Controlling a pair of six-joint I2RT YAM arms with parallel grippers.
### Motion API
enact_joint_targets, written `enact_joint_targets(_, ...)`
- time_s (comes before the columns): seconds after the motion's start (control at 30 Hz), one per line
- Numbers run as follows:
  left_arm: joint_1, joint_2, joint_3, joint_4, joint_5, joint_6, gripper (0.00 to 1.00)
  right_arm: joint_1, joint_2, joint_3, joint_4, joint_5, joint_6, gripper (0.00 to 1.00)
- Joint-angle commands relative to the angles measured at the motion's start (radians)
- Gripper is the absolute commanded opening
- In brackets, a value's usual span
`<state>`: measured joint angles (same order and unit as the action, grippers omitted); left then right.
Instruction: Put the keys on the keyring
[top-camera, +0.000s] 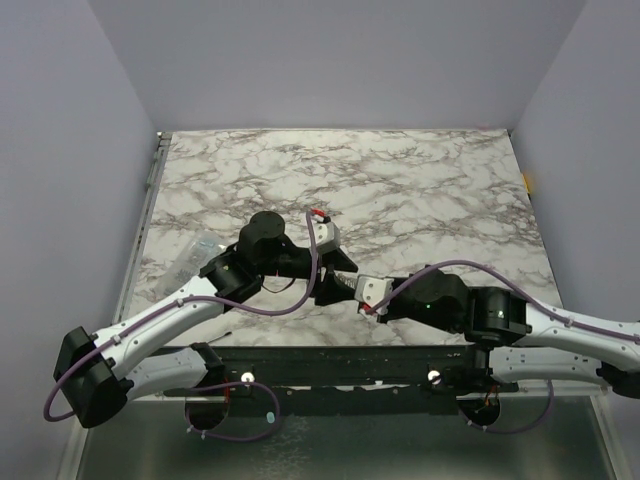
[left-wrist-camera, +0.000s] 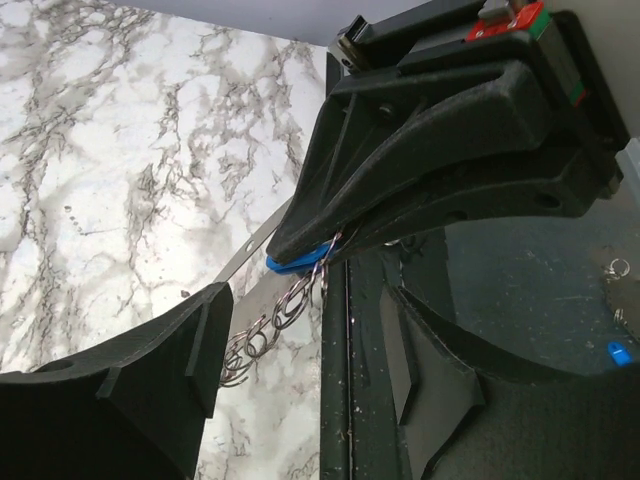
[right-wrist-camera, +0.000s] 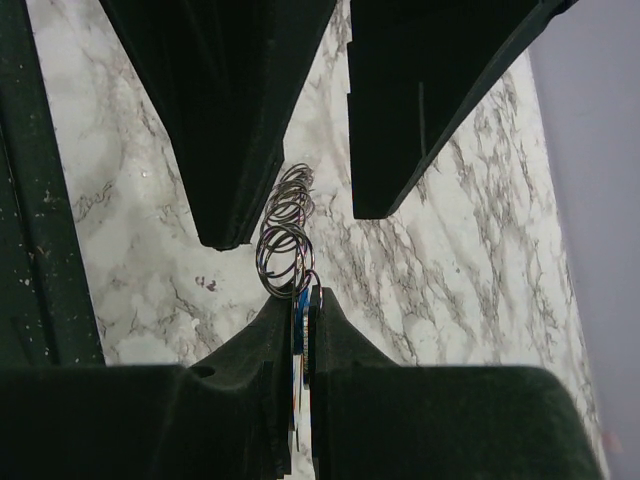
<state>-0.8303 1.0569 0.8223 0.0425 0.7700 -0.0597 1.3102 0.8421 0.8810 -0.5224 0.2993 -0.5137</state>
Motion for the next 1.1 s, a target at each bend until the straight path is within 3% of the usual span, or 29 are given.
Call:
enact_joint_targets(0.0,0.005,0.003,-0.006,0.034,0.051,-0.025,0.65,0.006,0.01,0.032,-0.014,0.003,-0.038,0.01)
enact_joint_targets(0.8,-0.022,0.018,-0.04,0.065,-0.015,-0.029,0.46,0.006,0.052,0.073,-0.005,-0.032,-0.065,0.01)
enact_joint_targets(1.07,-0.028,0.01,-0.044,0.066,-0.018,-0.024,0.27,0.007,0.054,0.081,0.002,-0.032,-0.066,0.01)
